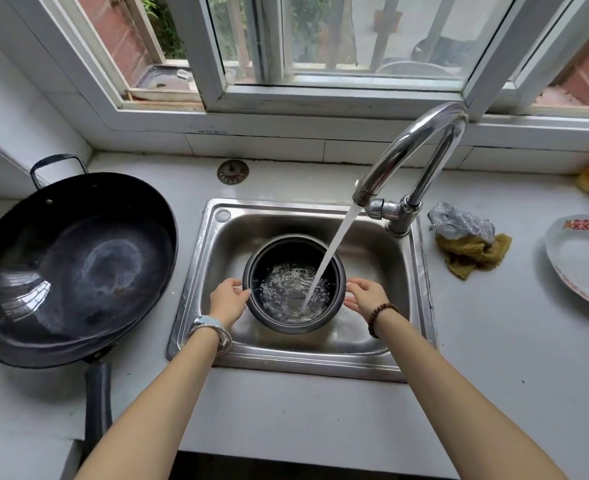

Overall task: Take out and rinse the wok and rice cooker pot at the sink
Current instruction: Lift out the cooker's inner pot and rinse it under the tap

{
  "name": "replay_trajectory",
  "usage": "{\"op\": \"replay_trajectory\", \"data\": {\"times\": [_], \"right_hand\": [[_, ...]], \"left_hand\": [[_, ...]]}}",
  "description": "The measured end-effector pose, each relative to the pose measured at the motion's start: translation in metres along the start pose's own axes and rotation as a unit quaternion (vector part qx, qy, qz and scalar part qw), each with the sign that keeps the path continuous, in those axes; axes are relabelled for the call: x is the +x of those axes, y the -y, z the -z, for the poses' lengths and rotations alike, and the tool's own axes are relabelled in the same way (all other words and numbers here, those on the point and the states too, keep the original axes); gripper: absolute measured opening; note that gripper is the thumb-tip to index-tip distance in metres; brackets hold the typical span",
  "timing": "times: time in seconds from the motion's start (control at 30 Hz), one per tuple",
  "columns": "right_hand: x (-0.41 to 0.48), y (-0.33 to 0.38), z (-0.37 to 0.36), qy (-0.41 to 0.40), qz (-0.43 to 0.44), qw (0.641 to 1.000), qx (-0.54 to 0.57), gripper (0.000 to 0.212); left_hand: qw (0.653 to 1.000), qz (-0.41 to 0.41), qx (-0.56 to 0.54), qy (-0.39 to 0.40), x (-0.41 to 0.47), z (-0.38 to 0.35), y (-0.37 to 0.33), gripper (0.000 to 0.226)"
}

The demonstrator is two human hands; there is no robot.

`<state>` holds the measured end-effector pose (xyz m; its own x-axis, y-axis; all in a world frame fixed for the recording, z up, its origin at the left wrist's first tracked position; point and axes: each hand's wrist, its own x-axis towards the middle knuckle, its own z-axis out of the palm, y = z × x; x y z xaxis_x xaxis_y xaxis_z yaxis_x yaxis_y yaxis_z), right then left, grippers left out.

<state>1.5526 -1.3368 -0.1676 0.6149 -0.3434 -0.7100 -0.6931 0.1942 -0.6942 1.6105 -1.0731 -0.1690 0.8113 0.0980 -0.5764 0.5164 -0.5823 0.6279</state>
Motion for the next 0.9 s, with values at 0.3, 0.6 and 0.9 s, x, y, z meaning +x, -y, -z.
{"op": "replay_trajectory", "data": {"times": [0.3, 0.6, 0.9], "right_hand": [[0.007, 0.01, -0.004, -0.005, 0.012, 1.0, 0.006, 0.038], [-0.009, 0.005, 0.006, -0.003, -0.035, 0.999, 0.041, 0.037], [-0.041, 0.013, 0.023, -0.022, 0.046, 0.999, 0.0, 0.04]], "left_hand": [[0.999, -0.008, -0.014, -0.047, 0.006, 0.004, -0.014, 0.044], [0.995, -0.07, -0.05, -0.053, -0.012, 0.007, -0.058, 0.044], [0.996, -0.059, -0.056, -0.023, -0.025, 0.01, -0.04, 0.034]]}}
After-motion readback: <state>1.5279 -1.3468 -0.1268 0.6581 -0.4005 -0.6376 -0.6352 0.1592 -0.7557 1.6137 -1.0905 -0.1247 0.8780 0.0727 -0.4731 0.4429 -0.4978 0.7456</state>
